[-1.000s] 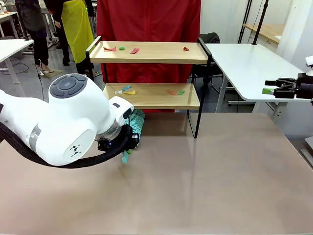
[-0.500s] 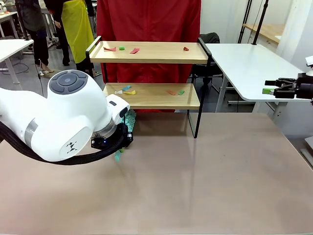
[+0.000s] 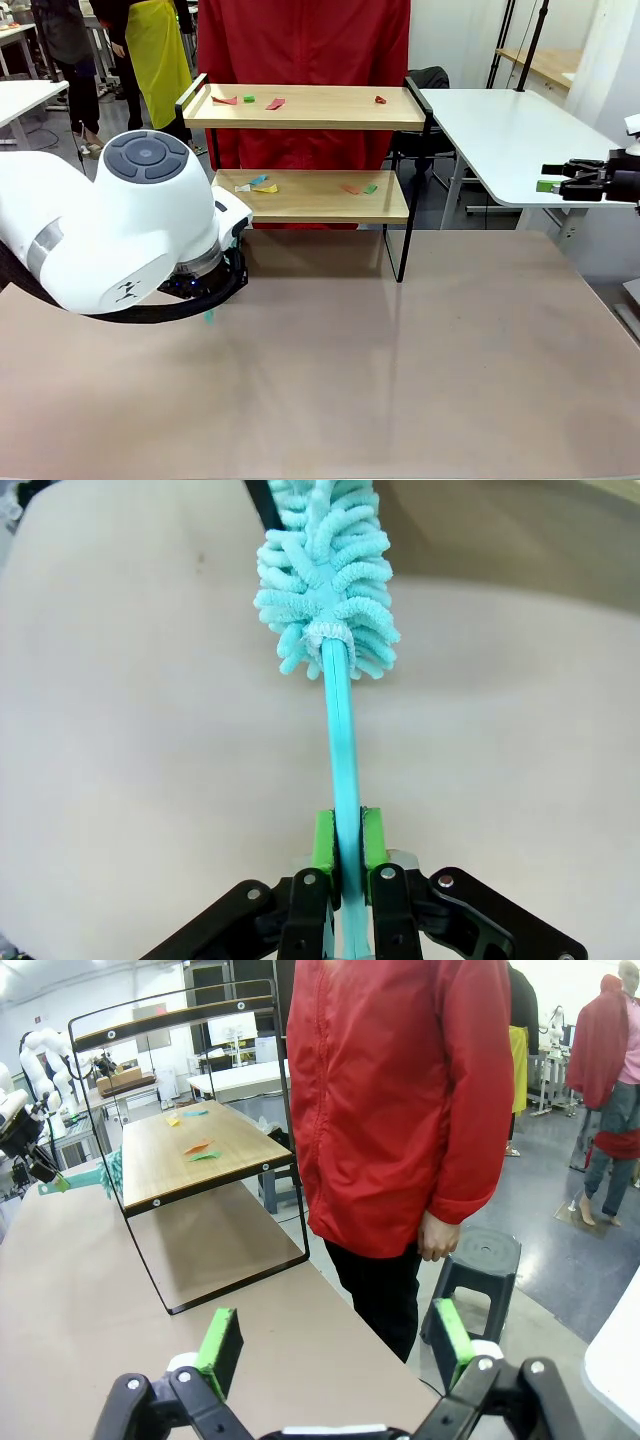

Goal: Clean the shelf.
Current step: Clean the specific section of the Shelf indicated by the human with the Duster.

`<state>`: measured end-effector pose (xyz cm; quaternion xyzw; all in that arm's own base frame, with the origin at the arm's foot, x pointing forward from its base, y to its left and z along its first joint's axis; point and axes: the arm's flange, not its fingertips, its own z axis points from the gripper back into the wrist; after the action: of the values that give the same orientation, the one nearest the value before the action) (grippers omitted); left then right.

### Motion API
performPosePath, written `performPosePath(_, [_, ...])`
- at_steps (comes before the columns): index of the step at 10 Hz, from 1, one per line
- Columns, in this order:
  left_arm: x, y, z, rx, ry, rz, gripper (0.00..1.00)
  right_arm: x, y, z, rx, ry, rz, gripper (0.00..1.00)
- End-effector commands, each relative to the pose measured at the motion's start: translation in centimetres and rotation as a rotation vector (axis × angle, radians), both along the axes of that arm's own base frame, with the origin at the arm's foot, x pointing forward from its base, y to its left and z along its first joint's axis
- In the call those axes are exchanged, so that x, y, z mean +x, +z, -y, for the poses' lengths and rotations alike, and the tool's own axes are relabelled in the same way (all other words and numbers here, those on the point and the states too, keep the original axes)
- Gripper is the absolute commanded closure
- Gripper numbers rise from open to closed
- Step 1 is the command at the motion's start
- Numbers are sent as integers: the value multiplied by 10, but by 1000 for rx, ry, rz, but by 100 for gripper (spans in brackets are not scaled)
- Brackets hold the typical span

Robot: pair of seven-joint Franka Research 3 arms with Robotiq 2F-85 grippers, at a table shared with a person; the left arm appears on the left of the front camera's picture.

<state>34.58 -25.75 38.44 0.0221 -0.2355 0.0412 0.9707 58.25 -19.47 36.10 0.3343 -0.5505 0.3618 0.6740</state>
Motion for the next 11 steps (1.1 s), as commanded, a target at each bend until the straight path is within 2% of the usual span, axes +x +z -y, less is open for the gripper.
performPosePath(1, [-24, -3, -15, 31, 53, 63, 87, 0, 9, -2, -2, -15, -15, 0])
performPosePath(2, [-26, -1, -15, 32, 55, 74, 87, 0, 9, -2, -2, -15, -15, 0])
performPosePath(3, [-27, -1, -10, -15, -21, 83, 87, 0, 9, -2, -2, -15, -15, 0])
performPosePath(4, [-4, 10, 0, 20, 23, 39, 87, 0, 9, -2, -2, -15, -15, 0])
performPosePath(7, [-6, 11, 4, 10, 9, 37, 87, 0, 9, -2, -2, -15, -15, 0])
performPosePath(9, [-15, 25, 3, -64, -78, 68, 87, 0, 9, -2, -2, -15, -15, 0])
performPosePath(11, [-23, 32, -1, -71, -135, 62, 87, 0, 9, -2, -2, -15, -15, 0])
